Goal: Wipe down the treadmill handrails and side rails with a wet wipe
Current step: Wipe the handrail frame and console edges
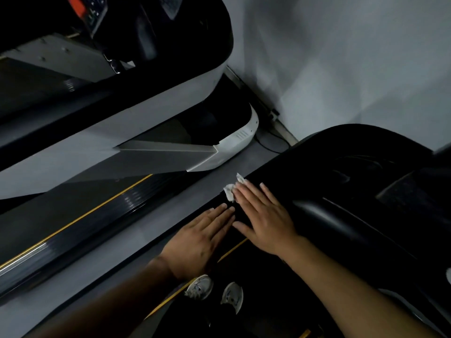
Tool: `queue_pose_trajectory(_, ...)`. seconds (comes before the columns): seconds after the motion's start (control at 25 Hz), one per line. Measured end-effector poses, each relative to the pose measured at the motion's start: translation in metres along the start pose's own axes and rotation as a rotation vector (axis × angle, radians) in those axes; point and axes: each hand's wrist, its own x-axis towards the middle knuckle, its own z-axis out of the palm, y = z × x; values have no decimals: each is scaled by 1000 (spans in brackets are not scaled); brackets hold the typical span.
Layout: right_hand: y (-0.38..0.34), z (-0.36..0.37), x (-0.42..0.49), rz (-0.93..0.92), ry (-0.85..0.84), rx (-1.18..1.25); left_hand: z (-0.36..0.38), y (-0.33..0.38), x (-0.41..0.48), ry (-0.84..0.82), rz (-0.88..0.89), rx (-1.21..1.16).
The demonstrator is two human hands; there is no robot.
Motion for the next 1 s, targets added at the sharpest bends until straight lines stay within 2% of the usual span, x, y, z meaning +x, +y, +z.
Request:
queue_pose_trajectory(0.2,37,-10,16,259,47,1,1,0,-1,18,-5,15)
queue_pose_trajectory(0.32,-1,-9,29,52,6,90,3,-2,-2,21,0,25)
queue_pose_trajectory(0.4,-1,-12,32,-52,0,118,4,-2,-3,20,6,25)
queue_pose_trajectory(0.56,50,-16,43,85,48,79,3,-1,-3,45,-8,20)
queue_pose_trajectory(0.64,40,-17,49,111,25,106,3,-2,-2,62,-8,25)
queue_pose_trajectory(0.76,0,-9,40,-58,-17,139,5,-2,-4,72,-6,0)
queue_pose_trajectory(0.84,5,-6,23,-90,-11,65,5,-2,-4,72,-9,-22)
queue_pose_trajectory(1.0,31,-5,-1,229,80,2,5,-2,-4,121,-52,-76)
